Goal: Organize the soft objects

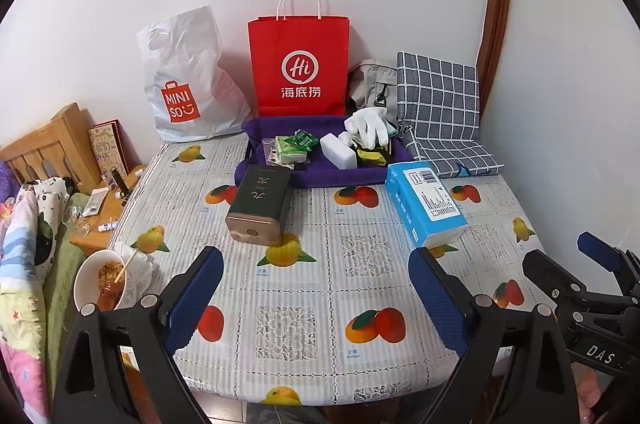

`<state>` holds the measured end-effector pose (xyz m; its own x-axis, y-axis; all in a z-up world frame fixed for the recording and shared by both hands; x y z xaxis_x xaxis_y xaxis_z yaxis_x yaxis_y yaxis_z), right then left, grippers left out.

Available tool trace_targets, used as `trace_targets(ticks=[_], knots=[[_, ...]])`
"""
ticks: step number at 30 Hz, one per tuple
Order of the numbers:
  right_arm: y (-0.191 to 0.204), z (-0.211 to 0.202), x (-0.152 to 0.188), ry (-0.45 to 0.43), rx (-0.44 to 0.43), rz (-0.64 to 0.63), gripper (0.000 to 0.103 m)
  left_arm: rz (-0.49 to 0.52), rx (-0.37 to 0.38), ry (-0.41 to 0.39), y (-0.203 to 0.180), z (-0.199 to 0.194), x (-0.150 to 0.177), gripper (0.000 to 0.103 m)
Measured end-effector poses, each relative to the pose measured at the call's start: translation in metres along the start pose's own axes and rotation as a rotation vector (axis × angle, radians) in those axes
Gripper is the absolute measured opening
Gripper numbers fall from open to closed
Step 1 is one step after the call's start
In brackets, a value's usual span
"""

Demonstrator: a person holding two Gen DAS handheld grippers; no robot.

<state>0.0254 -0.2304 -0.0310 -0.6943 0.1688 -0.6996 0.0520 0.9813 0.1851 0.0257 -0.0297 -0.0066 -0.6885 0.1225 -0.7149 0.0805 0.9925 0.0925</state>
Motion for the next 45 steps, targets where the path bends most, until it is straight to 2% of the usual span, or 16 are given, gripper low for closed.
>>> trace_targets(ticks=[45], knots=[[0.0048,-0.0026,-0.0026,-0.004,-0.003,-0.013,0.103,0.000,0.000,-0.002,0.0015,-0.0016,-0.0001,0.094]])
Point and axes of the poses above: each gripper's, at about its wrist camera, not at the fingertips, and z roughly the way its jaws point, y to its left, x to its underside, the point moved 1 cm from there along z, roughly the way its jaws point, and after that the axes turned 8 degrees about z, right-handed, at the moved point
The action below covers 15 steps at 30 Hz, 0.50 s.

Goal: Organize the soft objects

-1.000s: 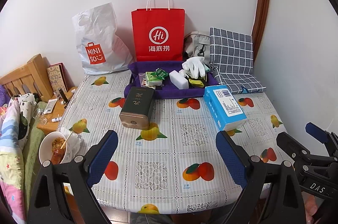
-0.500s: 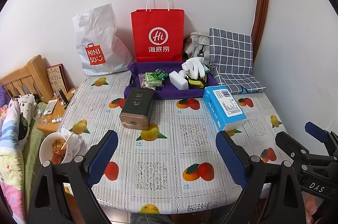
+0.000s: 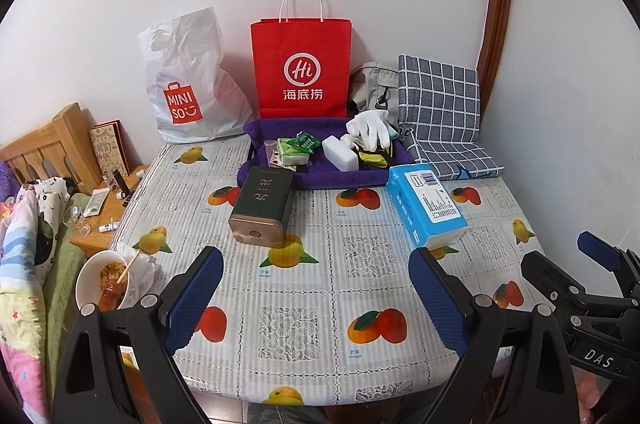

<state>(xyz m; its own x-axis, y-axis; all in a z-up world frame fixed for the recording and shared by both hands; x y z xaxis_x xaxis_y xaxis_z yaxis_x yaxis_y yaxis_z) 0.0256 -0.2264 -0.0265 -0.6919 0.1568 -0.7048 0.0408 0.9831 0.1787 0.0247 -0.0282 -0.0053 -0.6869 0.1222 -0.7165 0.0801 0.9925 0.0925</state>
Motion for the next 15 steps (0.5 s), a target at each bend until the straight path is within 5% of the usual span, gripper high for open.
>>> trace_targets(ticks=[15], knots=[[0.0011,0.0001,-0.0008,-0.003,-0.004,-0.009,0.103,-0.002,0.000,-0.004,0.0010,-0.0029,-0.0001,0.094]])
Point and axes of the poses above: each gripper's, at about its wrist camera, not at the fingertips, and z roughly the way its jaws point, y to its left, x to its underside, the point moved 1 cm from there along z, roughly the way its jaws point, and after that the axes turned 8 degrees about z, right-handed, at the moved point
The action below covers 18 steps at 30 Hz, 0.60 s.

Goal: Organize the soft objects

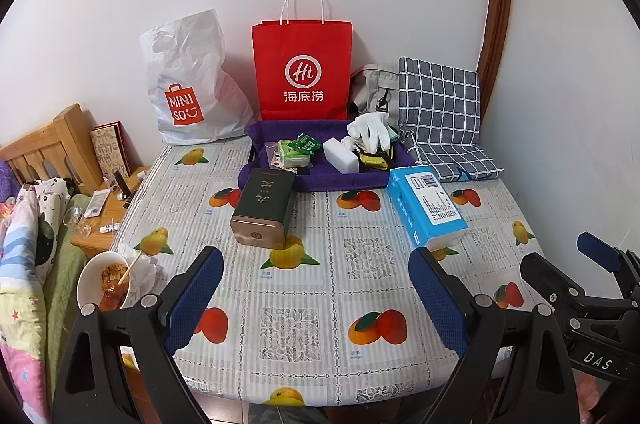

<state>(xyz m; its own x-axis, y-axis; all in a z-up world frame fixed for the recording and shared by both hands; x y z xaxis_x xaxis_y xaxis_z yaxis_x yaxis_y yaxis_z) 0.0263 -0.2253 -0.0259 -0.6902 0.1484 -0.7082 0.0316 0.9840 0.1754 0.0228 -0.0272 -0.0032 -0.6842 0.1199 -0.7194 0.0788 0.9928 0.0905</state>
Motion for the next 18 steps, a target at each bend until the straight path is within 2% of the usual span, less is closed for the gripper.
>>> trace_targets(ticks=[18], knots=[[0.0031,-0.0026,-0.0012,-0.006,-0.004,-0.007,0.103,0.001,0.001,-0.002,0.0013,-0.0001,0.0002,0.094]])
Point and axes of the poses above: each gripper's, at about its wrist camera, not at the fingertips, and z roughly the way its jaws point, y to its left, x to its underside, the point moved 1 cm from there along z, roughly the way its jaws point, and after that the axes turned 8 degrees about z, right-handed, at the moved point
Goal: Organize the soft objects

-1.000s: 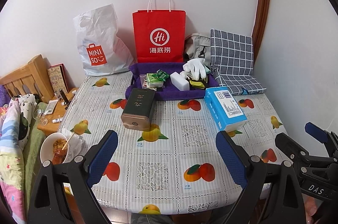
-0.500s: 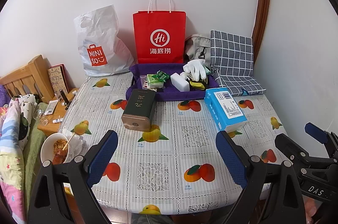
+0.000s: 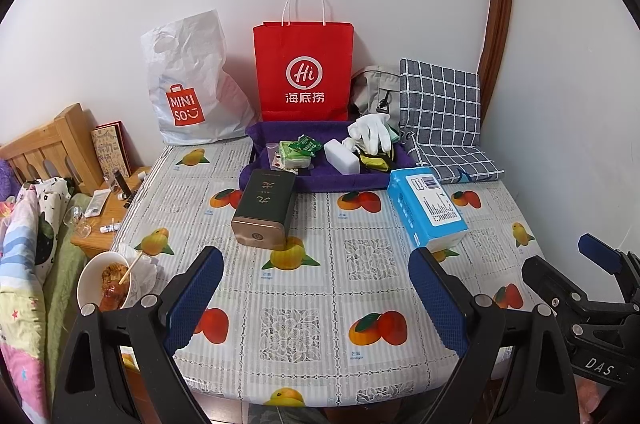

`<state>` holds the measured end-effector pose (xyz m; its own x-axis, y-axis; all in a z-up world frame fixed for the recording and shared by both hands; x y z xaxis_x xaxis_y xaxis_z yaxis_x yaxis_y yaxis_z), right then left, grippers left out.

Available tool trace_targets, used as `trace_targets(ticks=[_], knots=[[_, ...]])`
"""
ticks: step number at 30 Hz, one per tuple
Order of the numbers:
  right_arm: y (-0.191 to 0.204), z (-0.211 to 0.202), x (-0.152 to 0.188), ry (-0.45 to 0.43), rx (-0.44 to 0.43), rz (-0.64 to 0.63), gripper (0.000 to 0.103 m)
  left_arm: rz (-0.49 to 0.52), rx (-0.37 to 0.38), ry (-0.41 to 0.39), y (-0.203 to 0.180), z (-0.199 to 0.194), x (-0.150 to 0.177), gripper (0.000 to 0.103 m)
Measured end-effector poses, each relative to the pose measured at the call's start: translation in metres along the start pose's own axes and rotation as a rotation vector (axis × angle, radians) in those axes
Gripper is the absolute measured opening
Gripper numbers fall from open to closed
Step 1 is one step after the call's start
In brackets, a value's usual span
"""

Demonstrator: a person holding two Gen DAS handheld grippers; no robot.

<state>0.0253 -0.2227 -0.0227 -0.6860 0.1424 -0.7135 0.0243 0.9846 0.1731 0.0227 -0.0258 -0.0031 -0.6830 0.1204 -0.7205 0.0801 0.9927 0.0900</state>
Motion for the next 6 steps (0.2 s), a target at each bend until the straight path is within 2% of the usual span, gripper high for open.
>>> trace_targets(ticks=[6], knots=[[0.0017,-0.0022,0.0001,-0.006,-0.004,-0.007,0.103,0.002,0.001,0.000,0.0004,-0.0004,-0.0027,0.094]])
Point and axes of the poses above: each gripper's, at about its wrist camera, not at the fingertips, and z roughly the way its jaws point, y to its left, x to its underside, the point moved 1 cm from there along z, roughly the way its jaws point, and after that the axes turned 8 degrees about z, right-handed, at the moved point
